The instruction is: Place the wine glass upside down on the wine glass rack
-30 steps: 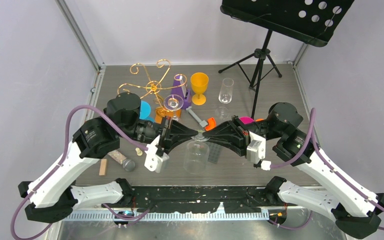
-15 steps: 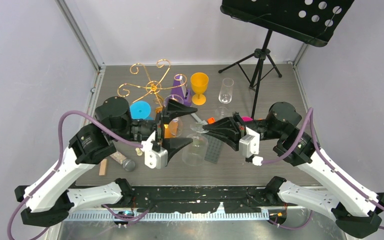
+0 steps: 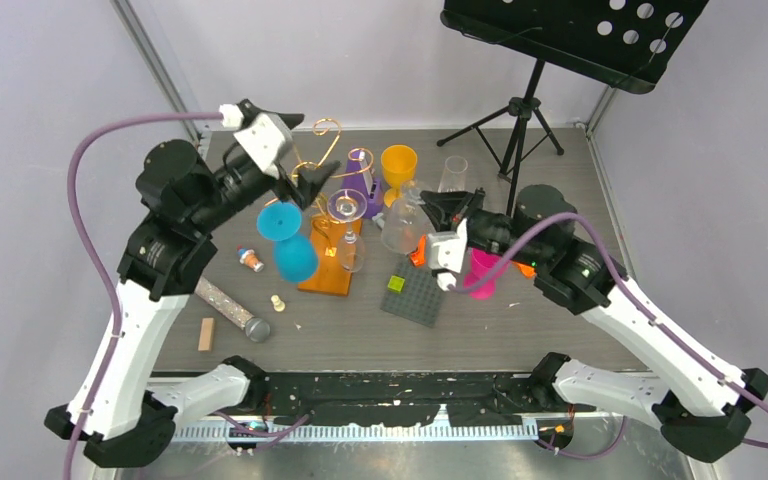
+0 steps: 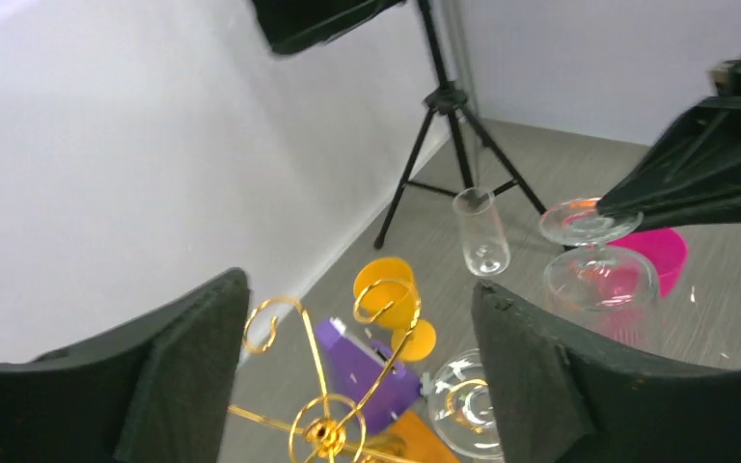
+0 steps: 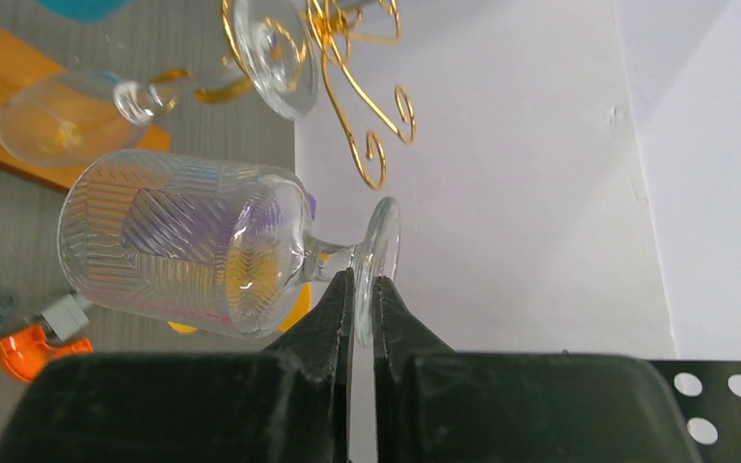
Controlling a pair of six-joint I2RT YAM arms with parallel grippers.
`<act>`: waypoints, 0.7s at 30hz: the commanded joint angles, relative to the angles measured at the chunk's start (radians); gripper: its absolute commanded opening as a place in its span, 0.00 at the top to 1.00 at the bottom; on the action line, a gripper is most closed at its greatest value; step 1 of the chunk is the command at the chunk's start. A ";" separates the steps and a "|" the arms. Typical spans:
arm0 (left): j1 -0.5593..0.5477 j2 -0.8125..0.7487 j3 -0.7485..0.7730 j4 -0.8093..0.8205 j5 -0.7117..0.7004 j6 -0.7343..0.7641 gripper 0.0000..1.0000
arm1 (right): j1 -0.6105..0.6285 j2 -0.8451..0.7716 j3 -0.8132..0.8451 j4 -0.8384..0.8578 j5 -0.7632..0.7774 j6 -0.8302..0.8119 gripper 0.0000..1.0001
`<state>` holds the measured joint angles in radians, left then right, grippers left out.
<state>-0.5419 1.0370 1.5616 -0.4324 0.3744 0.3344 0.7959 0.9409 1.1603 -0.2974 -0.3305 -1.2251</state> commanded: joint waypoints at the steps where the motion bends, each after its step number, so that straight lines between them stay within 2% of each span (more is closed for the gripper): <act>1: 0.148 0.044 0.013 -0.042 0.016 -0.297 0.23 | -0.026 0.054 0.116 0.080 0.133 -0.083 0.95; 3: 0.223 0.074 -0.005 -0.040 0.095 -0.374 0.35 | -0.043 0.096 0.146 0.096 0.131 -0.096 0.95; 5: 0.273 0.085 -0.031 -0.021 0.173 -0.429 0.41 | -0.066 0.157 0.174 0.106 0.123 -0.123 0.95; 13: 0.312 0.102 -0.101 -0.012 0.175 -0.419 0.44 | -0.199 0.349 0.311 0.179 0.016 -0.200 0.95; 21: 0.346 0.124 -0.127 -0.006 0.141 -0.367 0.48 | -0.240 0.510 0.467 0.217 -0.022 -0.252 0.95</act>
<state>-0.2169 1.1530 1.4399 -0.4683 0.5224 -0.0486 0.5655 1.4326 1.5093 -0.2268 -0.3000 -1.4330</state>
